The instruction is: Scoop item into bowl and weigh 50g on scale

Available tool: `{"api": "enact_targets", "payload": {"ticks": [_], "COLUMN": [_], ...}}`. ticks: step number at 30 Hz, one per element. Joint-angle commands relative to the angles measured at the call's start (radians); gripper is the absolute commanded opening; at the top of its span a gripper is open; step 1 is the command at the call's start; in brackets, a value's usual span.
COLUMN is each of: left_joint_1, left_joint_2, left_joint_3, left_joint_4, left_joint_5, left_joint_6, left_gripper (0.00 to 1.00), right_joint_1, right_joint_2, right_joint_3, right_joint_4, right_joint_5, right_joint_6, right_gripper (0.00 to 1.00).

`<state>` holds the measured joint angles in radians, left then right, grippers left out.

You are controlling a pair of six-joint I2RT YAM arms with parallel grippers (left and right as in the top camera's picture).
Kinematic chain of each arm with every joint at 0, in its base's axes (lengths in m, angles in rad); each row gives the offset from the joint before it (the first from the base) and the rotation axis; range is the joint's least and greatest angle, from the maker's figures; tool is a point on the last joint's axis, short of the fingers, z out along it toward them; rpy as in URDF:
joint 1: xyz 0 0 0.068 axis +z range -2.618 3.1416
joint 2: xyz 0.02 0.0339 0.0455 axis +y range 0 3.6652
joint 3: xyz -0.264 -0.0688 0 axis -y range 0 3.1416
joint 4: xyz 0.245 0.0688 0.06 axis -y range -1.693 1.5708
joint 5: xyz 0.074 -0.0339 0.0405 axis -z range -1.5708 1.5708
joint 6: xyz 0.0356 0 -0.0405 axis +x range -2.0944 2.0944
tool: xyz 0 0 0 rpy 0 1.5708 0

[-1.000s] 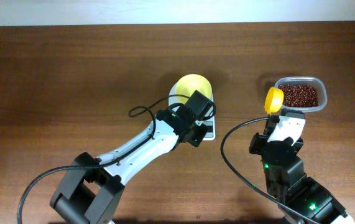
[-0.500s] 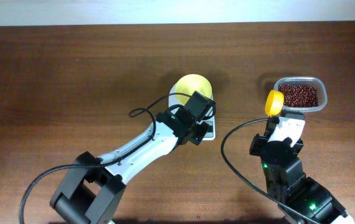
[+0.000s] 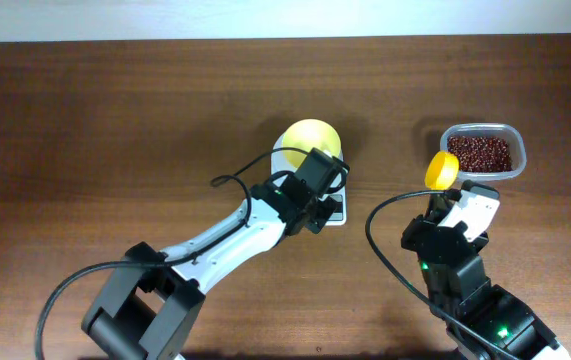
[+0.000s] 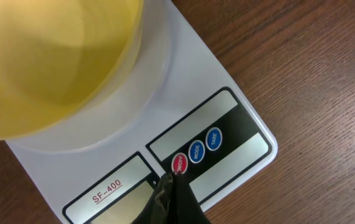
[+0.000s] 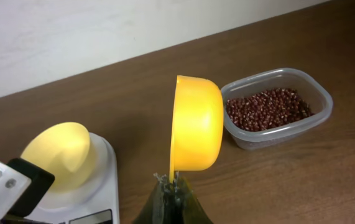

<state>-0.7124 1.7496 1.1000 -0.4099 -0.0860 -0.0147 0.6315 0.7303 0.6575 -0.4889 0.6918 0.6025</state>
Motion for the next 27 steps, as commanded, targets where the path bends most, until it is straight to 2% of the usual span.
{"api": "enact_targets", "payload": {"ticks": [1, 9, 12, 14, 27], "left_joint_1": [-0.002, -0.001, -0.001, -0.001, 0.0], "left_joint_2": [0.068, 0.077, 0.08, 0.092, 0.13], "left_joint_3": [-0.01, -0.01, -0.01, -0.01, -0.01], "left_joint_4": [0.006, 0.006, 0.011, 0.025, 0.084], "left_joint_5": [0.019, 0.011, 0.023, 0.066, 0.025], "left_joint_6": [0.019, 0.02, 0.046, 0.117, 0.117], "left_gripper": [0.0, 0.0, 0.0, 0.0, 0.0], "right_joint_1": [-0.005, -0.005, -0.005, -0.005, -0.005], "right_joint_2": [0.001, 0.0, 0.0, 0.0, 0.001], "right_joint_3": [0.023, 0.023, 0.023, 0.023, 0.023], "right_joint_4": [-0.009, -0.05, -0.049, -0.046, -0.047], "right_joint_5": [0.016, 0.017, 0.04, 0.04, 0.043], "right_joint_6": [0.008, 0.008, 0.005, 0.005, 0.005], "right_gripper": [0.04, 0.04, 0.04, 0.04, 0.04]}}
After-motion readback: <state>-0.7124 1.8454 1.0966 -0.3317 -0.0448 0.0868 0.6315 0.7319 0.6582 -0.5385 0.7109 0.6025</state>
